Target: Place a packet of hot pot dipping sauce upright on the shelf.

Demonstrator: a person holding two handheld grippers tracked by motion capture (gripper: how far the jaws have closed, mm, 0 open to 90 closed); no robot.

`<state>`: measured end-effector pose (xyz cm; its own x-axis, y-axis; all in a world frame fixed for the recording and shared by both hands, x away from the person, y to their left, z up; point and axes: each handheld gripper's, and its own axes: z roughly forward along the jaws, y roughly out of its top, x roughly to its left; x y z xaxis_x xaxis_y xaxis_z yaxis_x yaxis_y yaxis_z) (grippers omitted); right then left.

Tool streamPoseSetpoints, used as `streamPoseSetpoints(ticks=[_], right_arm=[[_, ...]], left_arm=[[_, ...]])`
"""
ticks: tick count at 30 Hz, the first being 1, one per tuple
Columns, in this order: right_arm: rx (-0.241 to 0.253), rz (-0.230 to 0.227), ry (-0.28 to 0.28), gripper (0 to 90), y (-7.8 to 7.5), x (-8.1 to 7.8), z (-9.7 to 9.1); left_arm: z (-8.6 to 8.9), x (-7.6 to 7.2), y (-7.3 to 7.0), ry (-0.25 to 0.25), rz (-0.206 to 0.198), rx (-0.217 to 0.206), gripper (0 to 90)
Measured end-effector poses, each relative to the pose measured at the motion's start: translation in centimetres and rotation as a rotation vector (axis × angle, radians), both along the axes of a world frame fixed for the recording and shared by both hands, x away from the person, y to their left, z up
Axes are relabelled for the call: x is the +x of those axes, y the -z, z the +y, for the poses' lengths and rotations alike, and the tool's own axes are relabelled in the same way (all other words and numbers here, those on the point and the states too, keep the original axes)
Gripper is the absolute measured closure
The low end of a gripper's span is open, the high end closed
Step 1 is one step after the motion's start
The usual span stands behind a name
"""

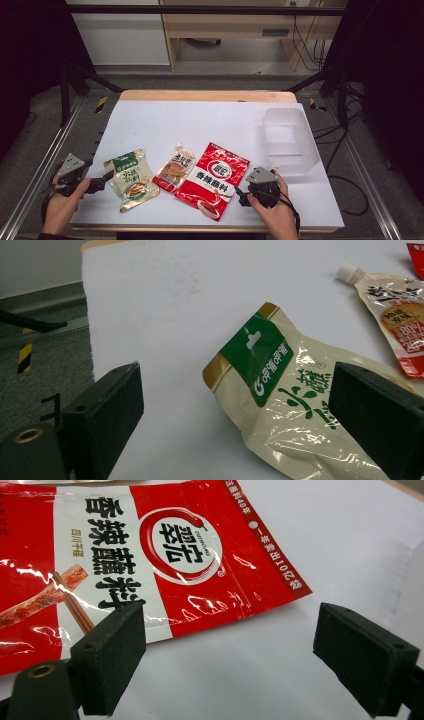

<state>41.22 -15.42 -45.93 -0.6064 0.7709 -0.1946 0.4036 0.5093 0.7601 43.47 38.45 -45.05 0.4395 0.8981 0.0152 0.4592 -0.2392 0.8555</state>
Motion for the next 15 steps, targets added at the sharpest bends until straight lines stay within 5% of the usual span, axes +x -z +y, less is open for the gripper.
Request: streamPoseSetpoints(ticks=[15], right_arm=[[-0.006,-0.018,-0.002,13.8,-0.02,-0.12,-0.08]], left_arm=[[-0.61,0.75,0.96,0.036,0.107,0.038,12.9]])
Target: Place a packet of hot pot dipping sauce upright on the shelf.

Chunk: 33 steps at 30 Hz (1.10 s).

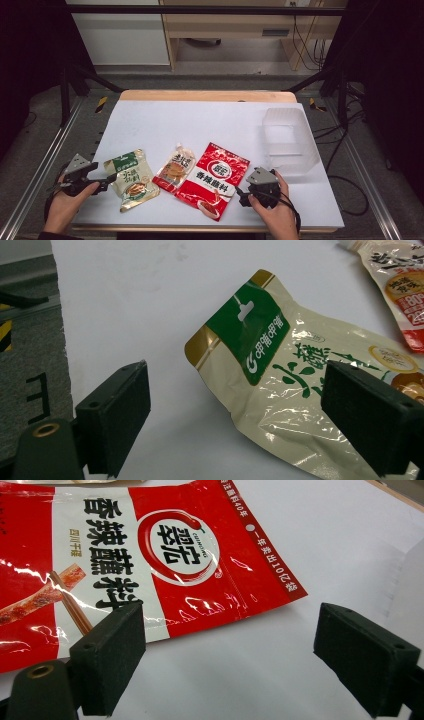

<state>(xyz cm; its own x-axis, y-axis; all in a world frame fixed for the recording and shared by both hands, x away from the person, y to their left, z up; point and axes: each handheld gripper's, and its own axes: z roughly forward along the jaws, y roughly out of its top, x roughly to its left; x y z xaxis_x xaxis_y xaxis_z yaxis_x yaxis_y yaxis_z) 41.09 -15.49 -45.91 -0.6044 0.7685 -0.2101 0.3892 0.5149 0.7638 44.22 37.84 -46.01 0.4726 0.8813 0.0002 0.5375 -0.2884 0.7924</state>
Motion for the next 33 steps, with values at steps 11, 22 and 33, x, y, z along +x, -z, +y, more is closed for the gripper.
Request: streamPoseSetpoints(ticks=[11,22,33], right_arm=[[-0.007,0.008,0.013,13.2,0.2,0.1,0.0],[0.003,0.004,0.007,13.1,0.1,0.1,-0.1],[0.000,-0.004,0.028,12.4,0.0,0.1,-0.1]], left_arm=[[-0.3,1.2,0.7,-0.001,0.042,-0.009,30.7],[-0.9,1.0,0.6,0.051,0.055,0.002,66.4],[-1.0,0.3,-0.4,0.096,0.036,0.075,89.9]])
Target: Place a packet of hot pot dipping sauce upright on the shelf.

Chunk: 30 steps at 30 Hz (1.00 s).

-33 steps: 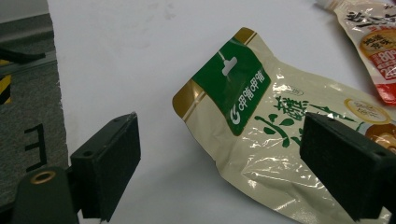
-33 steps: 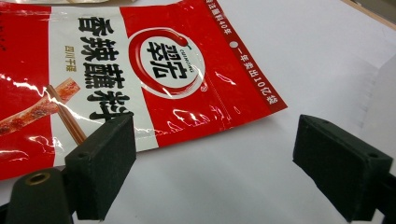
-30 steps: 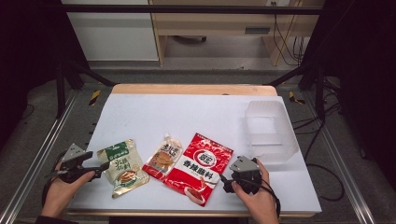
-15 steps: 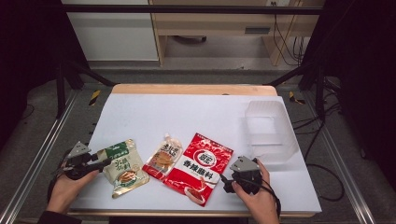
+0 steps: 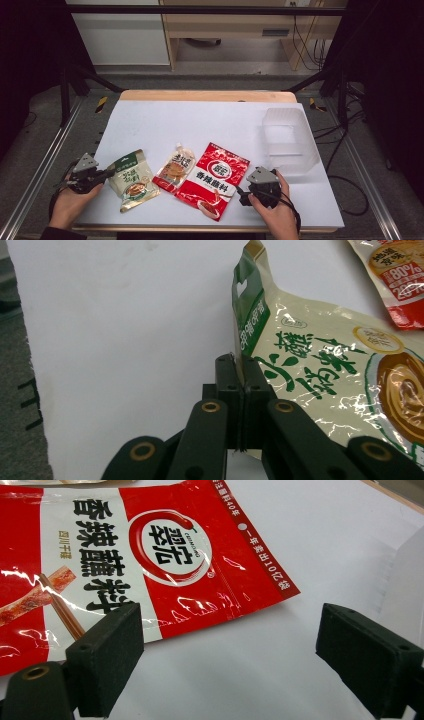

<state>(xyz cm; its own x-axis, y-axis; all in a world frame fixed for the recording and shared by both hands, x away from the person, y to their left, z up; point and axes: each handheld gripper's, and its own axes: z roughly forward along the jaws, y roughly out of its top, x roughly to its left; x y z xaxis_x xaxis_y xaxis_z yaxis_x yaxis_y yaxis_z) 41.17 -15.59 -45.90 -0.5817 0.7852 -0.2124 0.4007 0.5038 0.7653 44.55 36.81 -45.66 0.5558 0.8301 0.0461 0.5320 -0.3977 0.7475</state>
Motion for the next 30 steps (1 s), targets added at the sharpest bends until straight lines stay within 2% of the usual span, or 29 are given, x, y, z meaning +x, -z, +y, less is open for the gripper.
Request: streamPoseSetpoints(ticks=[4,10,14,16,18,19,21,23,25,28,30], right_arm=[[-0.004,0.001,-0.002,12.3,0.0,-0.1,0.0],[-0.009,-0.006,-0.004,12.0,-0.1,0.0,0.0],[-0.006,0.020,0.000,11.9,-0.1,-0.1,0.0],[0.024,0.042,-0.004,12.3,-0.2,-0.2,0.0],[0.049,0.054,-0.010,13.1,-0.3,-0.2,0.0],[0.047,0.051,-0.023,13.4,-0.4,-0.1,0.2],[0.010,0.070,-0.060,13.0,-0.7,0.0,0.9],[-0.005,0.073,-0.082,13.1,-1.2,0.1,1.4],[0.012,0.090,-0.114,13.0,-1.8,0.2,1.9],[0.012,0.091,-0.154,12.4,-3.1,0.4,2.6],[0.021,0.084,-0.175,11.1,-4.0,0.6,2.9]], left_arm=[[0.2,-0.7,-1.2,0.000,-0.047,-0.020,90.0],[0.2,-2.9,-3.9,0.017,-0.155,-0.061,90.0],[0.1,-4.3,-5.9,0.046,-0.206,-0.097,90.0],[-0.1,-4.7,-6.8,0.071,-0.212,-0.104,90.0],[-0.7,-4.9,-7.6,0.106,-0.221,-0.082,90.0],[-1.0,-4.9,-8.0,0.120,-0.223,-0.074,90.0],[-1.6,-5.0,-8.9,0.148,-0.237,-0.051,90.0],[-2.0,-5.1,-9.9,0.181,-0.243,-0.051,90.0],[-2.7,-5.1,-11.0,0.220,-0.241,-0.003,90.0],[-3.5,-4.9,-12.4,0.263,-0.247,0.059,90.0],[-3.6,-4.7,-13.2,0.270,-0.254,0.063,90.0]])
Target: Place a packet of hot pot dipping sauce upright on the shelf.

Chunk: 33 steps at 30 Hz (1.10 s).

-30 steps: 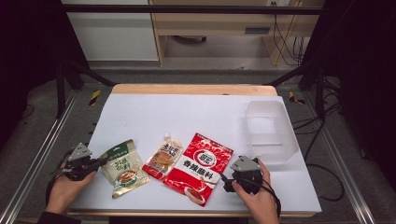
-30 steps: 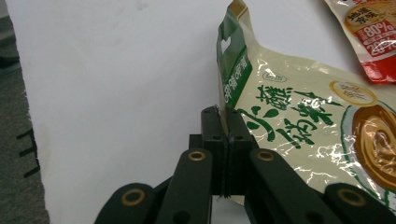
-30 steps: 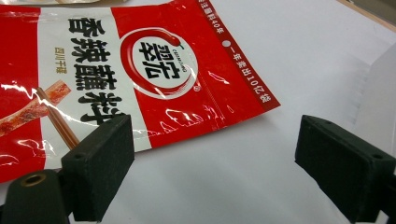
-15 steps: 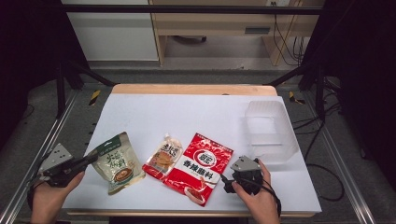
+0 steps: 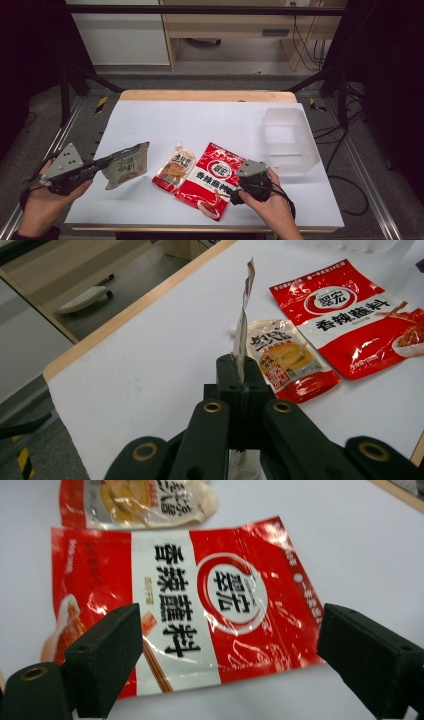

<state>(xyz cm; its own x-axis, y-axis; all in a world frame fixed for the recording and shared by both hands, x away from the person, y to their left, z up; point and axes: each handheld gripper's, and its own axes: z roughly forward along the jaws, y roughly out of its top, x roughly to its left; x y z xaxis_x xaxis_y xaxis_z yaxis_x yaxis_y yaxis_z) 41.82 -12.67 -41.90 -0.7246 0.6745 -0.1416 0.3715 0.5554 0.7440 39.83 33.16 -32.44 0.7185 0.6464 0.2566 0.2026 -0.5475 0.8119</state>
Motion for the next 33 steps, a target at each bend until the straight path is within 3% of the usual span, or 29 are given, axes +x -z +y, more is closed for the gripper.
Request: streamPoseSetpoints(ticks=[5,10,12,16,18,22,27,31,33], right_arm=[[0.030,0.014,-0.059,12.9,-1.8,1.3,0.6],[-0.091,0.006,-0.073,15.9,-3.3,2.6,1.3],[-0.130,0.012,-0.082,12.3,-3.8,3.1,1.6],[-0.159,0.034,-0.114,9.8,-4.8,3.8,2.5],[-0.182,0.019,-0.130,9.4,-5.4,3.9,3.0],[-0.216,0.022,-0.164,9.6,-6.7,4.3,3.8],[-0.221,0.019,-0.245,11.4,-8.6,4.7,4.1],[-0.247,0.004,-0.269,18.5,-9.8,5.1,4.3],[-0.267,-0.008,-0.288,26.4,-10.3,5.2,4.3]], left_arm=[[-0.4,1.3,-1.6,0.035,0.005,0.007,90.0],[-1.5,2.8,-2.2,0.069,0.017,0.036,90.0],[-2.1,3.3,-2.3,0.075,0.014,0.061,90.0],[-3.3,4.2,-2.7,0.087,0.010,0.077,90.0],[-3.8,4.5,-3.1,0.095,0.005,0.079,90.0],[-5.2,5.4,-3.6,0.121,0.007,0.063,90.0],[-7.3,6.1,-4.0,0.173,0.014,0.067,90.0],[-9.2,6.4,-3.8,0.217,0.018,0.086,90.0],[-10.1,6.6,-3.6,0.234,0.018,0.098,90.0]])
